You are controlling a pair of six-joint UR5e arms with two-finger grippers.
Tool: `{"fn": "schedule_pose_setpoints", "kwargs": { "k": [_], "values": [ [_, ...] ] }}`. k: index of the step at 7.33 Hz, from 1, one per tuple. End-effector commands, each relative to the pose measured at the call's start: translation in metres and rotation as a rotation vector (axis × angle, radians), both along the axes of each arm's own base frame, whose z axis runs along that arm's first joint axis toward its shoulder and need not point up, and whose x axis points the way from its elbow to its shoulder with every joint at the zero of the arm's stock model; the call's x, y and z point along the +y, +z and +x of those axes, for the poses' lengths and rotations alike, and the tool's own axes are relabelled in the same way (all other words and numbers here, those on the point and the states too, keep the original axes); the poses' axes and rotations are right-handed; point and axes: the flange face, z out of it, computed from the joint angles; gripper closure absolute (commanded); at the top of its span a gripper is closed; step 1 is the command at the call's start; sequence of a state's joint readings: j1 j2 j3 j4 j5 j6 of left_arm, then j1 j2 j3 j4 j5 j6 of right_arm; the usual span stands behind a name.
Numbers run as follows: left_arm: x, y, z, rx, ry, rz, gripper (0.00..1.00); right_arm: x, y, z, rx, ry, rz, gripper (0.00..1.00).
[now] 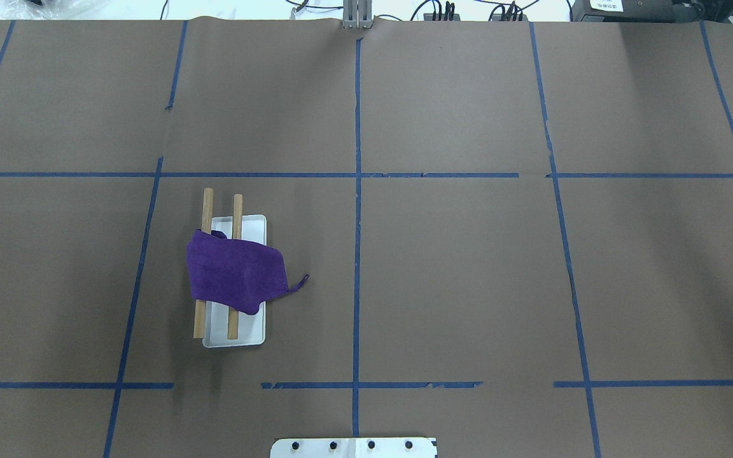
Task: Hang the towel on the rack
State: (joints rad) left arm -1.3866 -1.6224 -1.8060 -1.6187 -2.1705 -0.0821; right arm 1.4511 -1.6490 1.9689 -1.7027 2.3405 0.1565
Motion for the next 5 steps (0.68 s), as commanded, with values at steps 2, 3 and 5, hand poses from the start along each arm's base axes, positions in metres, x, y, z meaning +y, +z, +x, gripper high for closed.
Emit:
{"fn": "schedule_pose_setpoints", "kwargs": {
  "k": [2, 3, 5],
  "values": [
    [0.006, 0.106, -0.073, 0.065, 0.071, -0.072, 0.00, 0.022, 0.044, 0.029, -0.049, 0.002, -0.045, 0.00],
    [0.011, 0.120, -0.079, 0.065, 0.061, -0.101, 0.00, 0.023, 0.059, 0.039, -0.066, 0.022, -0.072, 0.00],
    [0.020, 0.129, -0.079, 0.067, 0.053, -0.125, 0.00, 0.025, 0.075, 0.049, -0.074, 0.044, -0.103, 0.00]
  ]
}}
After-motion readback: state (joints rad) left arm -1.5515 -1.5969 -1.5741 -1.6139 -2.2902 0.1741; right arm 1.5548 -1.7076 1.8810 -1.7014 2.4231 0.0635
